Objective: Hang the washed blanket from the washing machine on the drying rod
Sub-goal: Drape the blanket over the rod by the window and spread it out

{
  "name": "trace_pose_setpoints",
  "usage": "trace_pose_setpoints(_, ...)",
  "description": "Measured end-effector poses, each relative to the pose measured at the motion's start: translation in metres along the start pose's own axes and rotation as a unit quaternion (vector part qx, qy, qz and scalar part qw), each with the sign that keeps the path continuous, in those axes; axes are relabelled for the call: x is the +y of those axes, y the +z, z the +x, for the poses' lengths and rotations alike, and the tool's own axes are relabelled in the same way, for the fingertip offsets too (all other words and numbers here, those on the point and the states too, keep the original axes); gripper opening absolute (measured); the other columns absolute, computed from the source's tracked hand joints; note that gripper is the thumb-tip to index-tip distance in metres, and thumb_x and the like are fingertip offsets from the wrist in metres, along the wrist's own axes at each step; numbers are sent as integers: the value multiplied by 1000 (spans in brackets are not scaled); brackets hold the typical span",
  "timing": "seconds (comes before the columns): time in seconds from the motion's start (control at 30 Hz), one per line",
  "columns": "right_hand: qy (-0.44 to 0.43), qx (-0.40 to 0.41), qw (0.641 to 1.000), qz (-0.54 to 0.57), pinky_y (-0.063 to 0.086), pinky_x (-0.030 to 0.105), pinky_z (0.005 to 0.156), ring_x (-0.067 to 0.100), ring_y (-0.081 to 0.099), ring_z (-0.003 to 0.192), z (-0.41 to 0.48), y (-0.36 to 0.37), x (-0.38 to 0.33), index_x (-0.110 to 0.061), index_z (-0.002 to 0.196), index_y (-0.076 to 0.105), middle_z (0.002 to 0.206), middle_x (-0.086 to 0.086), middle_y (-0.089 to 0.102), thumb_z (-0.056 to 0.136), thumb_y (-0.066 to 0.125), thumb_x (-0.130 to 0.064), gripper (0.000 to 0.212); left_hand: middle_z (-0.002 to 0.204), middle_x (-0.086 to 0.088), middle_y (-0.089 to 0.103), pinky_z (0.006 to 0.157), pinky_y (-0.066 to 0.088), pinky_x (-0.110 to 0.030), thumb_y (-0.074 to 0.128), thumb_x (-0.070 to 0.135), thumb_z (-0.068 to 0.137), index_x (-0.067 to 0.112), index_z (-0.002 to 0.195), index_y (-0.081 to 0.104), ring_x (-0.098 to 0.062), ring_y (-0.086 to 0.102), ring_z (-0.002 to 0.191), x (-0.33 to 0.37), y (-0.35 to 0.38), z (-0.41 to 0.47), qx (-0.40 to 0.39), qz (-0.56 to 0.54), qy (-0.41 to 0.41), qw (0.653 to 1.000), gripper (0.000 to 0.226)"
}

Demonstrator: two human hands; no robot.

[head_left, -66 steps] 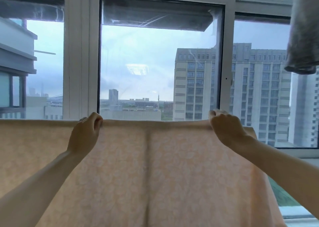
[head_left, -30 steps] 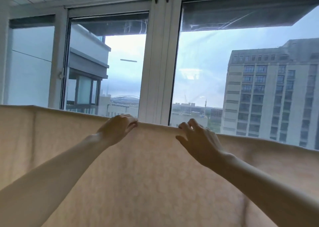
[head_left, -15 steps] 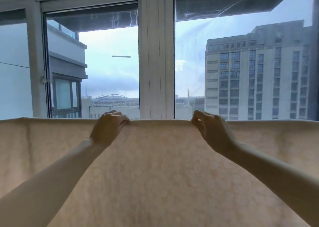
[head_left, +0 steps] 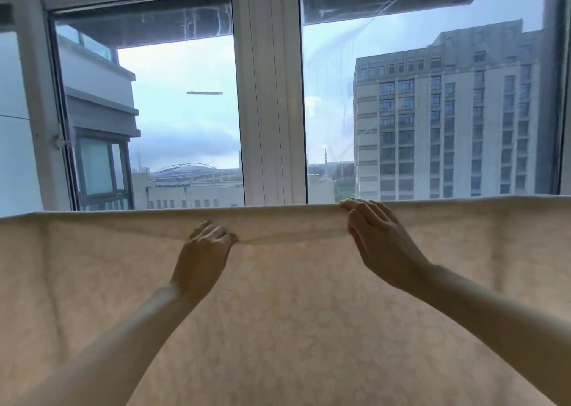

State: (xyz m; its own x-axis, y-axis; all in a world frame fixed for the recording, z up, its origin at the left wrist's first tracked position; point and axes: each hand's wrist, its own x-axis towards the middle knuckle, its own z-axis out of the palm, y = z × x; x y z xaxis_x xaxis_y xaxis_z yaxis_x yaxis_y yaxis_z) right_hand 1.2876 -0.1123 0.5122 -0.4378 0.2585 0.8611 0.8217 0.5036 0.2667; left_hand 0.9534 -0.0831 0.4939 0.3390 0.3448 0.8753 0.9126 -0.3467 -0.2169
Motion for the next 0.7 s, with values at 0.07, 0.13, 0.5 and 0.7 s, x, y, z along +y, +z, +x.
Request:
trace_pose_setpoints(0.07, -19, -12, 1000, 6, 43, 37, 101, 23, 56, 111, 5, -5, -2, -9, 94, 56, 119, 8, 61, 92, 55, -7, 4, 82, 0, 72, 95, 49, -37, 78, 7, 76, 14, 83, 76, -23, 69, 80, -3, 0, 0, -8, 0, -3, 1000, 10)
trace_pose_setpoints(0.13, -30, -25, 999, 14, 44, 36, 100, 20, 58, 108, 15, -6, -3, -11, 96, 57, 114, 6, 63, 88, 59, -9, 9, 83, 0, 72, 94, 49, -38, 77, 8, 77, 14, 83, 76, -23, 69, 81, -2, -4, 2, -8, -4, 3, 1000, 8)
trace_pose_setpoints(0.5, -66, -81, 994, 32, 57, 36, 77, 18, 67, 86, 78, 24, -32, -13, 112, 57, 108, 3, 65, 94, 57, -32, 26, 89, 1, 73, 78, 54, -31, 70, 14, 85, 12, 91, 74, -18, 68, 80, -1, -16, 23, 29, -73, -54, 995, 7)
trace_pose_setpoints(0.7, -101, -72, 992, -7, 57, 44, 68, 22, 67, 78, 97, 48, -50, -11, 106, 61, 99, 4, 65, 88, 65, -30, 26, 80, 2, 70, 71, 55, -32, 67, 15, 87, 14, 88, 75, -17, 66, 72, -3, -5, 22, 13, -64, -62, 996, 7)
